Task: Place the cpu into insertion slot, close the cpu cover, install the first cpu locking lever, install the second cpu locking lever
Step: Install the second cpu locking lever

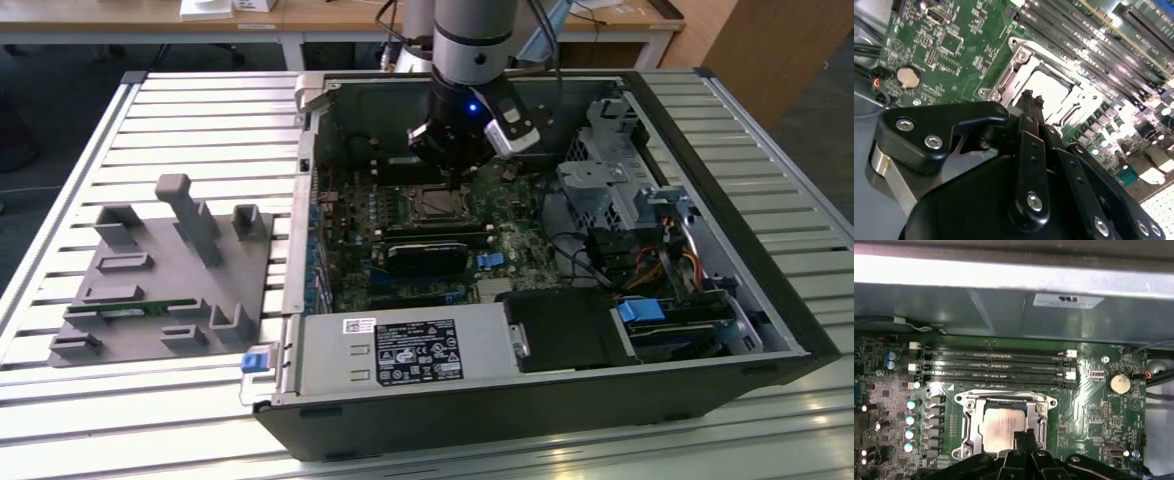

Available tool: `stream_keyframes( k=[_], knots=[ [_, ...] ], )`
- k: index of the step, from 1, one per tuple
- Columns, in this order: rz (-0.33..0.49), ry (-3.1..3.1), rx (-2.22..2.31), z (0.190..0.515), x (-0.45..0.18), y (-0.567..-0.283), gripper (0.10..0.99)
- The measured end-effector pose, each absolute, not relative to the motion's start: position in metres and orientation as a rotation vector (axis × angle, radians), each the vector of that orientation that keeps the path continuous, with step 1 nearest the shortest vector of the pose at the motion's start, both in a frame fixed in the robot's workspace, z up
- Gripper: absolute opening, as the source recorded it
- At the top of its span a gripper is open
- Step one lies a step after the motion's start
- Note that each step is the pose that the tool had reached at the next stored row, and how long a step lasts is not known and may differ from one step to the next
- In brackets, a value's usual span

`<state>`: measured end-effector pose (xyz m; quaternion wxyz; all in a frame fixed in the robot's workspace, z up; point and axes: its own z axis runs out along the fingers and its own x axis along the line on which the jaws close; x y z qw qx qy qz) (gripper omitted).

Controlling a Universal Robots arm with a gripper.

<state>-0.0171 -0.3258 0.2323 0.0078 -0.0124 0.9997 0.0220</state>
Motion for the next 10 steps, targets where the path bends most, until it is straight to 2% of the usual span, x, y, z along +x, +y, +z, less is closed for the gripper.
stream_keyframes(
  k=[10],
  knots=[
    [0.079, 3.128, -0.039, 0.232, -0.017, -0.346, 0.106]
  ],
)
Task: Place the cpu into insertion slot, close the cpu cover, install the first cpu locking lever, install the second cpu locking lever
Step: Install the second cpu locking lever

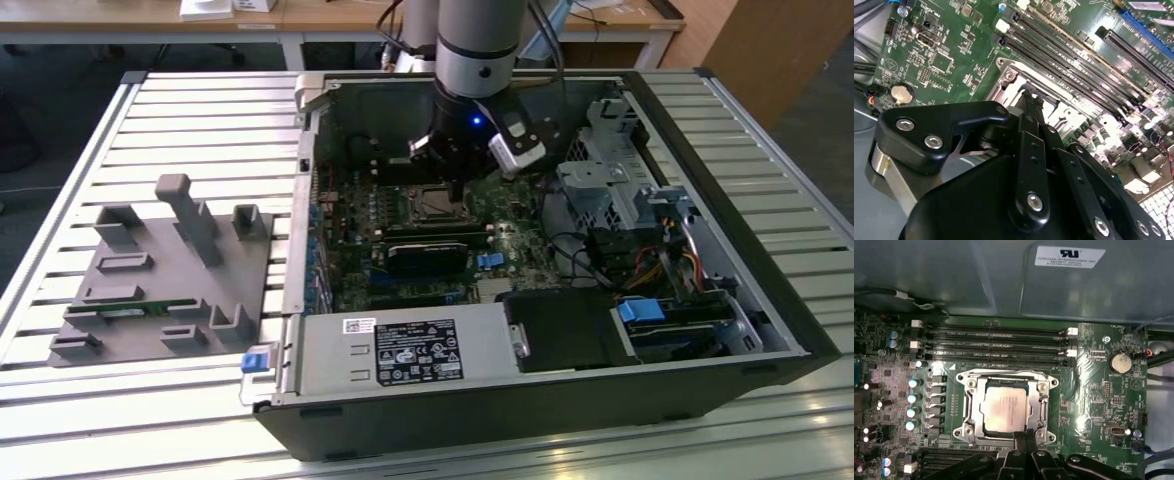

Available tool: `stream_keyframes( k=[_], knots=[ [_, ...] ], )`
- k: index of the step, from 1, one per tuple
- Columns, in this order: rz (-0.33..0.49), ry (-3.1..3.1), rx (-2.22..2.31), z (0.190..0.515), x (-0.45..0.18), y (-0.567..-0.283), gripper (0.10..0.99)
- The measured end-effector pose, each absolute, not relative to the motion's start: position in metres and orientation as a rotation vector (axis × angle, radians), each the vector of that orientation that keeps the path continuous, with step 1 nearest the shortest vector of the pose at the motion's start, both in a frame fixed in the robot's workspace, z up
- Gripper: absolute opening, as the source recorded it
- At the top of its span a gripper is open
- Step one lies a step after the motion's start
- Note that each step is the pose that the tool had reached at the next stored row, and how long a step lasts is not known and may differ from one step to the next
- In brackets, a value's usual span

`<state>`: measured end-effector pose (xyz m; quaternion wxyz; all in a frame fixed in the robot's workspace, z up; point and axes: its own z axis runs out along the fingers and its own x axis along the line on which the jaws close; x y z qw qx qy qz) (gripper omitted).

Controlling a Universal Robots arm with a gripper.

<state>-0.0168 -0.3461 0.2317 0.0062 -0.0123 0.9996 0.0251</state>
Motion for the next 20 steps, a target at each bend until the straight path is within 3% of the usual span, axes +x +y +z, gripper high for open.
stream_keyframes(
  k=[20],
  knots=[
    [0.126, 3.127, -0.038, 0.225, -0.026, -0.367, 0.106]
  ],
)
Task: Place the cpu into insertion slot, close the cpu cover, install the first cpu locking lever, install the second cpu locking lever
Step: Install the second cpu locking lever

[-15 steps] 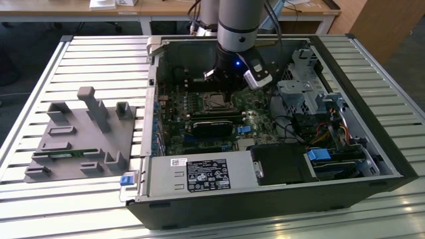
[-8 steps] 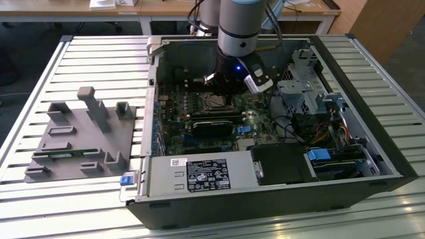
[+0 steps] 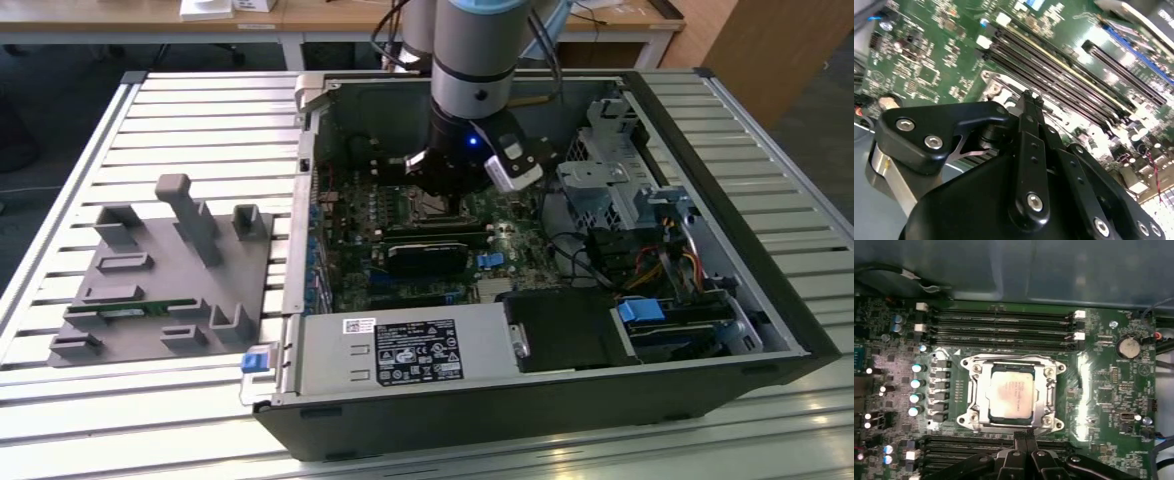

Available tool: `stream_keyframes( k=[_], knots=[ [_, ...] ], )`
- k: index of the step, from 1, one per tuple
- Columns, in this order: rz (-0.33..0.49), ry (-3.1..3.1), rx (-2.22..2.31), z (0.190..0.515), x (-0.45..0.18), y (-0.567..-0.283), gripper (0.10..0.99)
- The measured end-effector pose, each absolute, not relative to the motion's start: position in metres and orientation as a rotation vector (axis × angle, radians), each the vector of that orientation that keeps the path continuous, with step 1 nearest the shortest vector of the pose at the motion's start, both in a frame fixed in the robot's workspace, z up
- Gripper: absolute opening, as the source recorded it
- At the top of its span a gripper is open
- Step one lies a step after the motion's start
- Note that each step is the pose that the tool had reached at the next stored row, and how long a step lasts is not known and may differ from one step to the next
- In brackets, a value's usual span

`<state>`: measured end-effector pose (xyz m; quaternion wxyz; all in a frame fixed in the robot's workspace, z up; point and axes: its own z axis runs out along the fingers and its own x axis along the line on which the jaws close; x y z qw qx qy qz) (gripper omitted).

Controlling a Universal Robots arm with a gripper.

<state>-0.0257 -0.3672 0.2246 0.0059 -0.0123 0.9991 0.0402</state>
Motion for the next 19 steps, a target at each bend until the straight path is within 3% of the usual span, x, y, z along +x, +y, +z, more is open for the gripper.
stream_keyframes(
  k=[19],
  knots=[
    [0.174, 3.125, -0.034, 0.223, -0.047, -0.376, 0.106]
  ],
)
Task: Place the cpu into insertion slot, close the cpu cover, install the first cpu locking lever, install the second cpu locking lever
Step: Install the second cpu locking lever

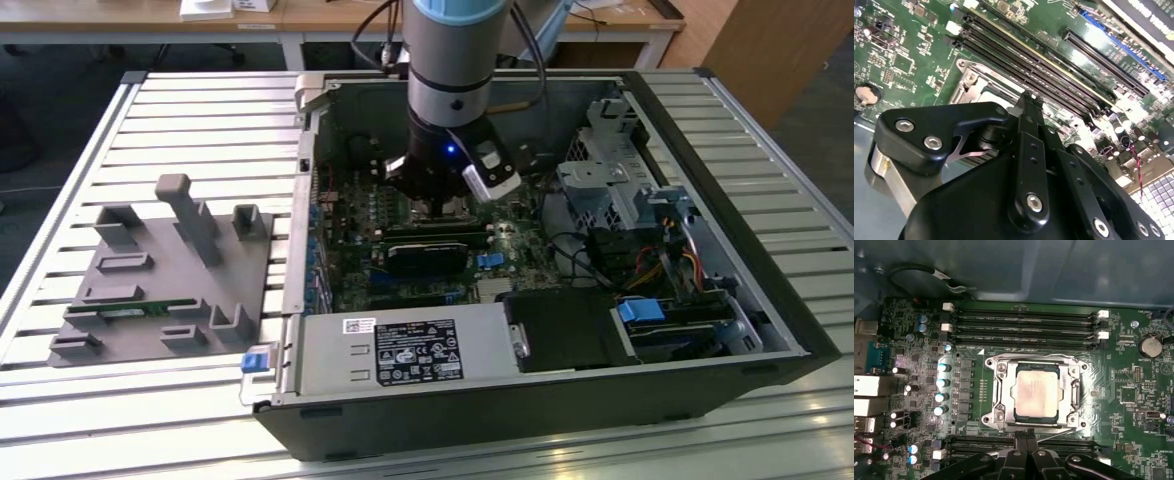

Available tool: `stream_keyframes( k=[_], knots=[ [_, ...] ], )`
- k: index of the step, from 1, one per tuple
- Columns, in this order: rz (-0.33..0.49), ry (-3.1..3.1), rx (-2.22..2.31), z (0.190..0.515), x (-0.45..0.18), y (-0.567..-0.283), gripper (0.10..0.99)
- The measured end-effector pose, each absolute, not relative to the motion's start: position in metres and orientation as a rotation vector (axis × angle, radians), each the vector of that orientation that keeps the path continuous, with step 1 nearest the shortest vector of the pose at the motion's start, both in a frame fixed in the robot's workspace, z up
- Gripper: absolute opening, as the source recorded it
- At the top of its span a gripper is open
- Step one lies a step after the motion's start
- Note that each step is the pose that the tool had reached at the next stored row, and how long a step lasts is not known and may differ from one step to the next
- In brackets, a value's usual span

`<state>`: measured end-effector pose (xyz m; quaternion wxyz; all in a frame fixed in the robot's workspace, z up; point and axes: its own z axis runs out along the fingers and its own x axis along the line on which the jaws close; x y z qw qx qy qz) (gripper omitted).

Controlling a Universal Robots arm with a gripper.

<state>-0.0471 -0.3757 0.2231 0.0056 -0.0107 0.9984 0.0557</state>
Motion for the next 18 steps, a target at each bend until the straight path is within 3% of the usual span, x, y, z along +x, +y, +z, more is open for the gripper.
stream_keyframes(
  k=[18],
  knots=[
    [0.23, 3.121, -0.026, 0.221, -0.067, -0.389, 0.106]
  ],
)
